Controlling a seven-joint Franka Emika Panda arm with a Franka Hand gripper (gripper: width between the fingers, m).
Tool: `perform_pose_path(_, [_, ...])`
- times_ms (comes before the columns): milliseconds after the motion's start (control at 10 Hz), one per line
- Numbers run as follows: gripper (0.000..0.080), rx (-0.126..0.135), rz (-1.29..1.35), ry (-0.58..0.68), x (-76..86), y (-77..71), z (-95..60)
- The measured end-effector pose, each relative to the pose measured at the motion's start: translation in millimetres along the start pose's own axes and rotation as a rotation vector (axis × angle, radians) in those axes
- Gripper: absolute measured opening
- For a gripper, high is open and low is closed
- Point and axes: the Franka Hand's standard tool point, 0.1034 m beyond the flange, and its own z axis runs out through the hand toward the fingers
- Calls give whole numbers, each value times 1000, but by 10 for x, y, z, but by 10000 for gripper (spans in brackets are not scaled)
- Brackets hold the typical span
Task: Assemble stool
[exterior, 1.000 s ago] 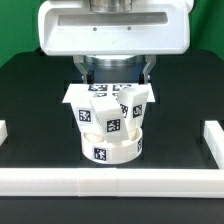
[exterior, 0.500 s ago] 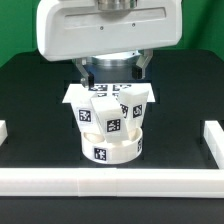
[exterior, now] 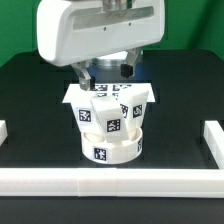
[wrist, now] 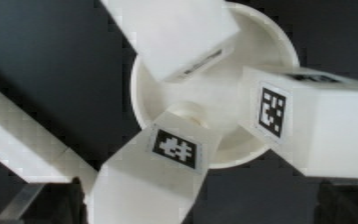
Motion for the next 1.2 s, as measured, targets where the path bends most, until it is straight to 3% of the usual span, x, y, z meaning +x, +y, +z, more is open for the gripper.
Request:
perform_pose_path(200, [649,-17,-253,-23,-36,83,-6])
perform_pose_path(600, [649,-52,-511,-72,51,175,-26])
perform_pose_path(900, [649,-57,-667,-107,-16,235,-27])
perform_pose_path(1200, [649,-75,-702,-129,187,339,-37])
